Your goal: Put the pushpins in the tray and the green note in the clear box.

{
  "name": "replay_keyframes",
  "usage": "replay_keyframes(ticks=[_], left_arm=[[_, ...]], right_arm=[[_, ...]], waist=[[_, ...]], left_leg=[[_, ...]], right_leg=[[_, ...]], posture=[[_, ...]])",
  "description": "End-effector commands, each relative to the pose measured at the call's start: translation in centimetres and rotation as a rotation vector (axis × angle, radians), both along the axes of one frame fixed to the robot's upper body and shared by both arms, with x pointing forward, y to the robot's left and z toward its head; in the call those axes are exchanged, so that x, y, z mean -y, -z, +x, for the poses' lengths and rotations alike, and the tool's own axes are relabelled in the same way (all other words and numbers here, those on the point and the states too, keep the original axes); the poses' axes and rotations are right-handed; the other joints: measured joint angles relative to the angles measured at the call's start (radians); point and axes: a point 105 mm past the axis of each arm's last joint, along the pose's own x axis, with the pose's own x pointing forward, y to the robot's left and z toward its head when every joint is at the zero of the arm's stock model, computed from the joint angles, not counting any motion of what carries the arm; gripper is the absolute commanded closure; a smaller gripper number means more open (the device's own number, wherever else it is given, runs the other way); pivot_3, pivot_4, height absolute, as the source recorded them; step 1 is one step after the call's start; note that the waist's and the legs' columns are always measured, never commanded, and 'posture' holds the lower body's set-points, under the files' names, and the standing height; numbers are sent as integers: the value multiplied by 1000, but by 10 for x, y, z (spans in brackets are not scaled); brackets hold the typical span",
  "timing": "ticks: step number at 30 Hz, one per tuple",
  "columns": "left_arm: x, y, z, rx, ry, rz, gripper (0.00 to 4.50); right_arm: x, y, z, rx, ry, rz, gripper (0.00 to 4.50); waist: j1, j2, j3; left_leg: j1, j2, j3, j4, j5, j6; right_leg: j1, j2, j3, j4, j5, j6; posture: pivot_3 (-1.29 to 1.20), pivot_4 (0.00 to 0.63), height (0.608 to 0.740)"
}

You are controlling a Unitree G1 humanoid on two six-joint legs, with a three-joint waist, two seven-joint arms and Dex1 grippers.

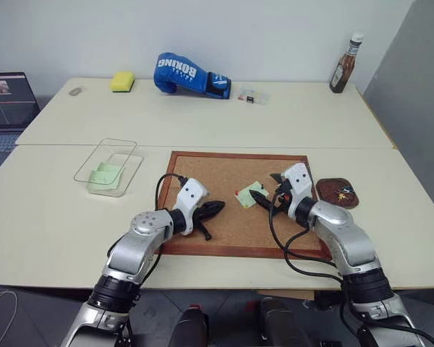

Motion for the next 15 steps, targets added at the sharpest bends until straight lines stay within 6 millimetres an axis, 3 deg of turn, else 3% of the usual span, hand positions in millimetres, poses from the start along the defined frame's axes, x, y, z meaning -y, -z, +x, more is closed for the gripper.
replay_keyframes(ticks=[1,7,15], left_arm=[[1,16,-2,-53,-1,41,4481],[-1,10,1,-43,-8,37,4481],[-4,8,2,-35,-25,34,4500]], right_arm=[[-5,-15,8,54,-4,16,0],[-5,-11,18,29,19,33,0],[-1,-6,27,11,57,34,1335]], waist=[[0,0,0],[0,0,0],[-1,0,0]], left_leg=[[0,0,0,0,0,0],[6,0,0,0,1,1],[10,0,0,-1,1,1]], right_leg=[[0,0,0,0,0,0],[6,0,0,0,0,0],[9,0,1,-1,-2,-3]], posture=[[0,150,740],[0,150,740],[0,150,740]])
